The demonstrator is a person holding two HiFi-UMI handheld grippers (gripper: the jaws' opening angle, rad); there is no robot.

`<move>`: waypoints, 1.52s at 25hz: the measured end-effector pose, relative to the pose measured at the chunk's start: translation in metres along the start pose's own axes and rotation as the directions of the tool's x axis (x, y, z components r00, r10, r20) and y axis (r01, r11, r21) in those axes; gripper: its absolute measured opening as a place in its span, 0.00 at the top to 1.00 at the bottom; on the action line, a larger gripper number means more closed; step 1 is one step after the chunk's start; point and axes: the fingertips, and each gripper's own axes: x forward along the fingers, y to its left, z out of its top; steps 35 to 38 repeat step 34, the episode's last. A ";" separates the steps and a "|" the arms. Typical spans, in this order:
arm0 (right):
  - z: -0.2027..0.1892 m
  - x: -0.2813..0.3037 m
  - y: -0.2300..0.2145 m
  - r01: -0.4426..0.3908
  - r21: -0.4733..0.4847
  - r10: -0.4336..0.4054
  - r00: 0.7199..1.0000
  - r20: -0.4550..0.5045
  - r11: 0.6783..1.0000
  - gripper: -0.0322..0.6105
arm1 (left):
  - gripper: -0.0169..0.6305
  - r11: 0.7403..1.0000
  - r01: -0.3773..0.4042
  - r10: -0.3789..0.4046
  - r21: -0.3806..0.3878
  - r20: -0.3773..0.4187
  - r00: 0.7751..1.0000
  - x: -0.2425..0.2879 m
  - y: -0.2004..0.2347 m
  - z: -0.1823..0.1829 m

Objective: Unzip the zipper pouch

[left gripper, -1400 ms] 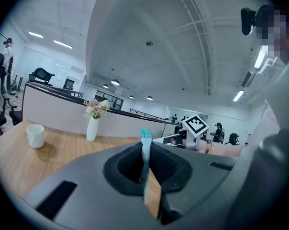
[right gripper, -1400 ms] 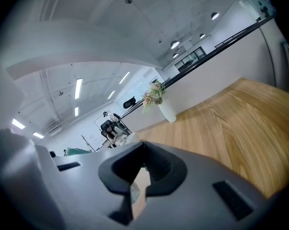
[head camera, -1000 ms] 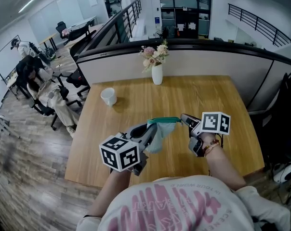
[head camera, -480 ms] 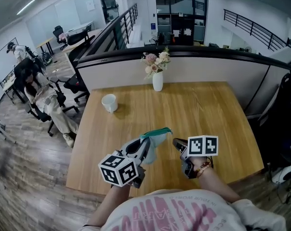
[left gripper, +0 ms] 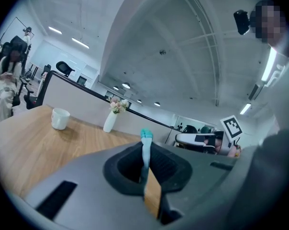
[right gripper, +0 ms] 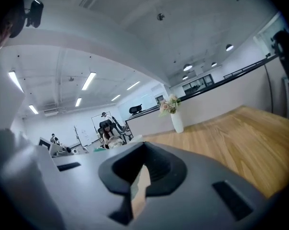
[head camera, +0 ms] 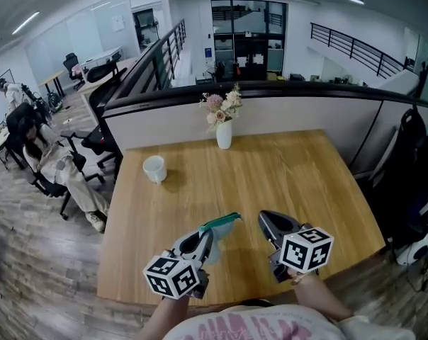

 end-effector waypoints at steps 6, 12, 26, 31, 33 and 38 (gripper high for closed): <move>-0.007 -0.019 -0.013 0.057 0.027 -0.057 0.998 0.009 0.998 0.95 | 0.95 1.000 -0.019 0.019 -0.014 0.021 1.000 -0.010 0.000 -0.002; -0.024 -0.040 -0.023 0.070 0.077 -0.068 0.997 -0.023 0.995 0.95 | 0.95 0.998 -0.063 0.064 -0.020 0.044 0.997 -0.030 -0.015 -0.007; -0.049 -0.107 -0.010 0.027 0.086 -0.024 0.999 -0.036 0.996 0.95 | 0.95 0.992 -0.117 0.121 -0.047 0.115 0.986 -0.082 -0.069 -0.020; -0.047 -0.125 0.000 0.013 0.067 -0.011 1.000 -0.028 0.998 0.95 | 0.95 0.993 -0.108 0.112 -0.037 0.143 0.983 -0.095 -0.088 -0.015; -0.050 -0.131 0.002 0.012 0.066 -0.010 0.999 -0.032 0.998 0.95 | 0.95 0.994 -0.104 0.109 -0.037 0.151 0.983 -0.100 -0.095 -0.015; -0.051 -0.134 0.004 0.011 0.065 -0.009 0.999 -0.034 0.998 0.95 | 0.95 0.994 -0.102 0.107 -0.038 0.155 0.982 -0.102 -0.099 -0.015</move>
